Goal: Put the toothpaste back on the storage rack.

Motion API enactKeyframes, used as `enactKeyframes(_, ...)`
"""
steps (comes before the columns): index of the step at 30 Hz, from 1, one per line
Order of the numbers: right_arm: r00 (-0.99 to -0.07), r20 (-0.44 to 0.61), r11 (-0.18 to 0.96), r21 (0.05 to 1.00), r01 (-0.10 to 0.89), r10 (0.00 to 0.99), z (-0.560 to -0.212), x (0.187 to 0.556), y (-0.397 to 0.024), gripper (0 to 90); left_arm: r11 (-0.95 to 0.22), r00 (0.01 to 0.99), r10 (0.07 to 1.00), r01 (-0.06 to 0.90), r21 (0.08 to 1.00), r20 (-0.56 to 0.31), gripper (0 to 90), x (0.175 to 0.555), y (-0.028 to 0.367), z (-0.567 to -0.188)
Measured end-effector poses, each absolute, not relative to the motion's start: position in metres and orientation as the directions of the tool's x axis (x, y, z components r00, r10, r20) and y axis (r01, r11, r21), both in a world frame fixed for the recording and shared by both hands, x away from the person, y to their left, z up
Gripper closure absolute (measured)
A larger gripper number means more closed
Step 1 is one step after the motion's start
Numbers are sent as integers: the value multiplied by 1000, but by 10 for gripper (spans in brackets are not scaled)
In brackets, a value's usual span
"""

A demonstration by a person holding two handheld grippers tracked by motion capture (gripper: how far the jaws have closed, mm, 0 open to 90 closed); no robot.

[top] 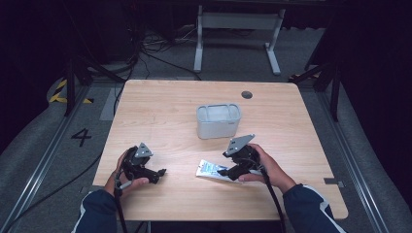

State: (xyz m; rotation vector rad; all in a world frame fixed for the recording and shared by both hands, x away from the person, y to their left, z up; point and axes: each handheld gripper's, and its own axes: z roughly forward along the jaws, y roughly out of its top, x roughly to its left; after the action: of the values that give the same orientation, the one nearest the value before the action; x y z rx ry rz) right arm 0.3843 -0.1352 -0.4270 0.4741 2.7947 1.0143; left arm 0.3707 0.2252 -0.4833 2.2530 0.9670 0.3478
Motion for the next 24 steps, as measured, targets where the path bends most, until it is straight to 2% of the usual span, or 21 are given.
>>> enactKeyframes(15,-961,7,818,522,240,277,-448,391,-101,359,-517,697,717,542,662,-12,2,371,225,-484)
enactKeyframes(24,-957,7,842,474,259,290,-456,393,-91,361,-518,698,716,542,662,-11,2,371,226,-484)
